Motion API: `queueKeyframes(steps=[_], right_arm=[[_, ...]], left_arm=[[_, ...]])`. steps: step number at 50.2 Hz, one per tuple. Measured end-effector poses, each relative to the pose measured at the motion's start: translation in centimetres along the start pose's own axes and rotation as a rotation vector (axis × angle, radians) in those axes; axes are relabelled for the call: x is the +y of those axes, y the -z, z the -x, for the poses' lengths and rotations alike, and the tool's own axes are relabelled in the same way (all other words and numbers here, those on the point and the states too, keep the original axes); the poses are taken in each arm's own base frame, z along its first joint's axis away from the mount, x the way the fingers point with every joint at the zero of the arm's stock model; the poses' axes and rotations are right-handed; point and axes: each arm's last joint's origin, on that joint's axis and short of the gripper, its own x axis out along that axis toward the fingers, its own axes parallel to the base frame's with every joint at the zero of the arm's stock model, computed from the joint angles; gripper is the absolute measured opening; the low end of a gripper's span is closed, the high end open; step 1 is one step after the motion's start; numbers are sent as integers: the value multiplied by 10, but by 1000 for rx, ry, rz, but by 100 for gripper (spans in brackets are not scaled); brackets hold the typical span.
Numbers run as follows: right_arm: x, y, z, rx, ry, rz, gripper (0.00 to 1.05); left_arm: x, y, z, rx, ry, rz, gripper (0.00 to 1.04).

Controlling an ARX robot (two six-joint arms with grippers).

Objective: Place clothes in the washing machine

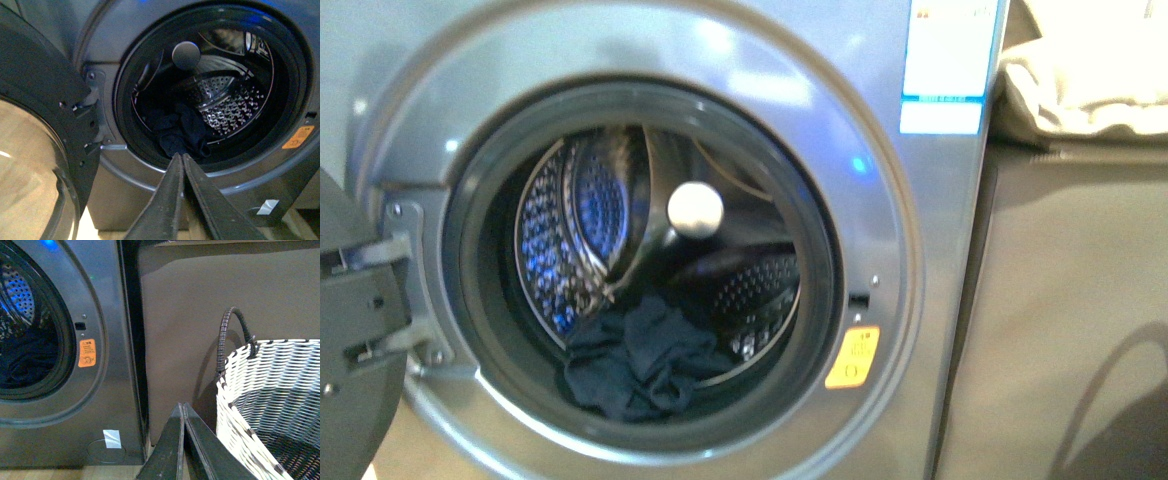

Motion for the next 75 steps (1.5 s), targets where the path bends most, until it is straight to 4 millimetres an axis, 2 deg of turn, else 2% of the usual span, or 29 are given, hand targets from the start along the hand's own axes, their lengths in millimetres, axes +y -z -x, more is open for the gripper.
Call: queueKeyframes(steps=[13,24,59,75], right_arm=[[0,0,0,0,0,0,2],[0,0,0,0,0,0,2],[0,0,0,0,0,0,2],[0,0,0,0,0,0,2]], left_arm=[[14,34,9,6,14,4,4],[18,51,15,2,-11,4,4],[17,85,35,-9,-11,4,4],[17,85,35,-11,-12,4,4]])
